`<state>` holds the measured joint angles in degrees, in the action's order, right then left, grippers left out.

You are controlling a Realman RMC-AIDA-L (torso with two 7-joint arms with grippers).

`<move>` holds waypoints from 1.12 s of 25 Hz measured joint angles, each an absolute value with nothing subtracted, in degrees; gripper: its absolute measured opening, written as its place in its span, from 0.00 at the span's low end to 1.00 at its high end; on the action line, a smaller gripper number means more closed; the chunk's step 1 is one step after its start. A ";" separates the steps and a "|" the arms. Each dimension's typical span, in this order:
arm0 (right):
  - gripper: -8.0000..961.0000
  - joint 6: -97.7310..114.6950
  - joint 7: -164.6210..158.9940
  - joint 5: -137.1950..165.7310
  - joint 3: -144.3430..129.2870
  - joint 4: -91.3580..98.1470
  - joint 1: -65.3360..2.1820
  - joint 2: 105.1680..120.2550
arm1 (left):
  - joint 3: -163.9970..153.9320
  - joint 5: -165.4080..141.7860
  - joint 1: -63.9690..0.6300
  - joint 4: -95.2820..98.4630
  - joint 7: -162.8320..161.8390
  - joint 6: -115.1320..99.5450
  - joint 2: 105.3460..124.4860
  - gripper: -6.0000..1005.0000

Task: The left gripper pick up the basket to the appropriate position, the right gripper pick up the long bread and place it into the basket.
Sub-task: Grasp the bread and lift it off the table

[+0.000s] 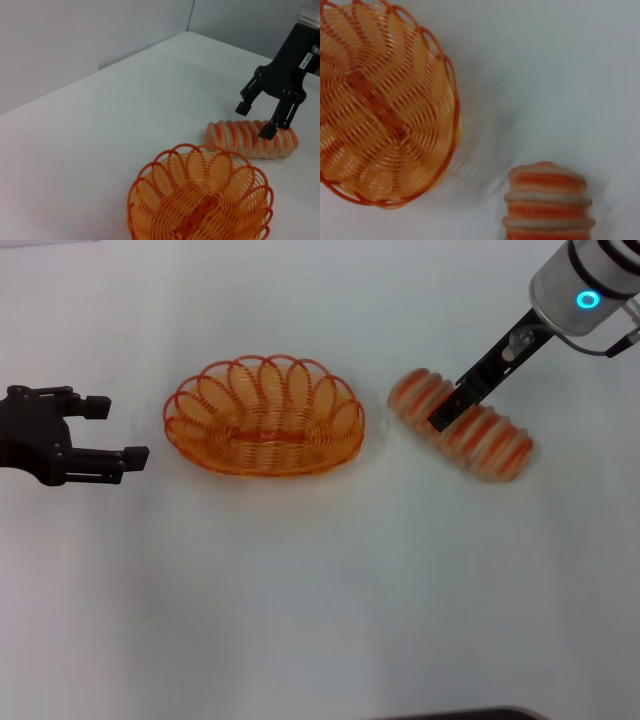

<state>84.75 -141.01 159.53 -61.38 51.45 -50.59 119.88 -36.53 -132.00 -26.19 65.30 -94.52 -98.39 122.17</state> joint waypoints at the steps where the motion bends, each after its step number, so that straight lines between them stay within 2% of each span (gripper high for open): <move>1: 0.92 84.53 -141.10 159.58 -61.65 50.95 -50.66 119.89 | -36.50 -132.00 -26.19 65.30 -94.52 -98.39 122.17 0.86; 28: 0.88 81.85 -144.39 160.13 -65.61 47.71 -50.80 119.88 | -36.73 -132.01 -26.19 65.30 -94.75 -97.93 122.28 0.86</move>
